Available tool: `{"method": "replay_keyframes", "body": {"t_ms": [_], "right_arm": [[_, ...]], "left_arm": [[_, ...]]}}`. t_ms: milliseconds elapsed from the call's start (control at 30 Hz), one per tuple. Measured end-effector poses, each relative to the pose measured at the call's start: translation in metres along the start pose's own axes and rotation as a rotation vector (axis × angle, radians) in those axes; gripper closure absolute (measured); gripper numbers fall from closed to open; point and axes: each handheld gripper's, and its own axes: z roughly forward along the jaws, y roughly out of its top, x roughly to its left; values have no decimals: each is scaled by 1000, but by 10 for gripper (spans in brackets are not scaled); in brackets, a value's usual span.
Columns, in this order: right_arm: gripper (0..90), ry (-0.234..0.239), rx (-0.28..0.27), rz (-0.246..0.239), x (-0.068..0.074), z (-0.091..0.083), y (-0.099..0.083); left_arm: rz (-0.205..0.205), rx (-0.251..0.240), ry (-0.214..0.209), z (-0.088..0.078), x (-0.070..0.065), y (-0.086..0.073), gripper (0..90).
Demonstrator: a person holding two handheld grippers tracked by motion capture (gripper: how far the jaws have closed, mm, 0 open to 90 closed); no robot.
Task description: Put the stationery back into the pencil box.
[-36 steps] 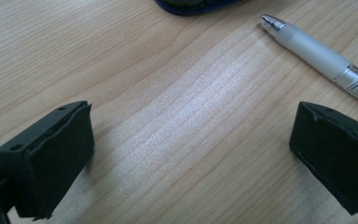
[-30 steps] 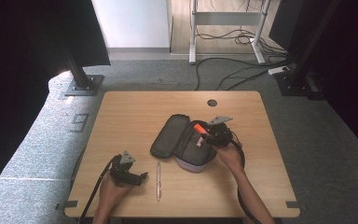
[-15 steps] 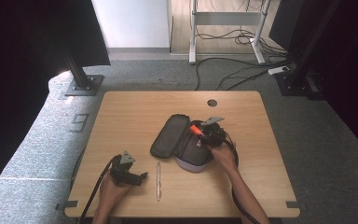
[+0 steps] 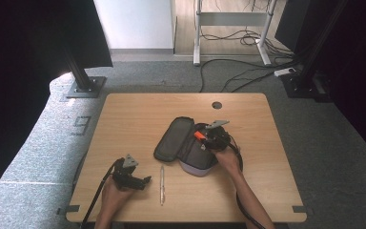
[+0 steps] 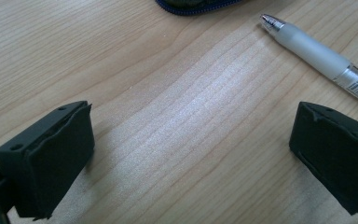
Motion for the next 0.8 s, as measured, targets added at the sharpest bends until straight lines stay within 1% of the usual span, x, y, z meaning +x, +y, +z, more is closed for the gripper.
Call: {"method": "replay_keyframes", "body": {"t_ms": [167,367,467,600,800], "right_arm": [[557,5,-6,-5,0,-5,2],[454,13,-5,-11,1,-10,2],[401,17,2,-4,1,-14,2],[347,23,-6,3,0,-20,3],[287,36,-17,0,1,-29,3]], "left_arm": [[-1,-1,1,0,0,0,0],[-1,0,0,0,0,0,0],[-1,0,0,0,0,0,0],[0,0,0,0,0,0,0],[0,0,0,0,0,0,0]]}}
